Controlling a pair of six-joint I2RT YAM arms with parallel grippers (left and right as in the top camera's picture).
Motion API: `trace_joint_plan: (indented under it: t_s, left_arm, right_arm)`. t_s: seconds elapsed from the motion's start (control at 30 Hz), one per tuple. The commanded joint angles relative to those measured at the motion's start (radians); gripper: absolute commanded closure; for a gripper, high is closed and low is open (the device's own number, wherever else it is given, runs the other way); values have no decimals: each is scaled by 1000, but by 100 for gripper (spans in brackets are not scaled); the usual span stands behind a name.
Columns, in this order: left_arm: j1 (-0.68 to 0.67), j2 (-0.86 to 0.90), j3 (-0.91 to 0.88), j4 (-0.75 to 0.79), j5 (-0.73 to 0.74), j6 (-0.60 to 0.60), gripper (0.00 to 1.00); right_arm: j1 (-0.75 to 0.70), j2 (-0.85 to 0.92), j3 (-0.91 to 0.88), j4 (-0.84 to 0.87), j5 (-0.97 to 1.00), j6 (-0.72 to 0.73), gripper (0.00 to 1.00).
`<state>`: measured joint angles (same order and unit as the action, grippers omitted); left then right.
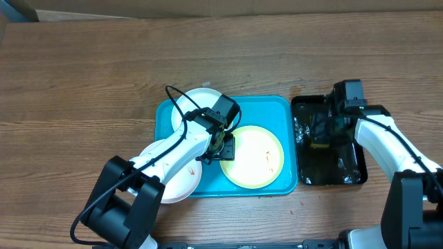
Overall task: Clean dirty plates on tray and stack at the side
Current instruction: 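Dip and rub the green sponge in the black tray's water with right gripper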
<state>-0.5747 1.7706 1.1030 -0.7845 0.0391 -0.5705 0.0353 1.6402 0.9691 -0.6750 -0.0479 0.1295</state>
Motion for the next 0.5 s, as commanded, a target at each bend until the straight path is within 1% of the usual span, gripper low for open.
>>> trace_joint_plan:
  t_s: [0.0, 0.03, 0.1, 0.23, 0.4, 0.47]
  left_arm:
    - [-2, 8, -3, 4, -16, -10, 37]
    - [-2, 8, -3, 4, -16, -10, 36]
    - [-2, 8, -3, 3, -16, -10, 34]
    - [-2, 8, -3, 5, -16, -10, 33]
    - [-2, 8, -3, 6, -16, -10, 33]
    - [-2, 8, -3, 6, -16, -10, 30]
  right_arm:
    - [3, -11, 25, 43, 16, -2, 27]
    - [3, -10, 25, 47, 25, -2, 25]
    - [3, -10, 25, 51, 35, -2, 23]
    - [3, -10, 12, 66, 36, -2, 24]
    - [3, -1, -39, 125, 35, -2, 25]
    - [3, 4, -60, 148, 35, -2, 27]
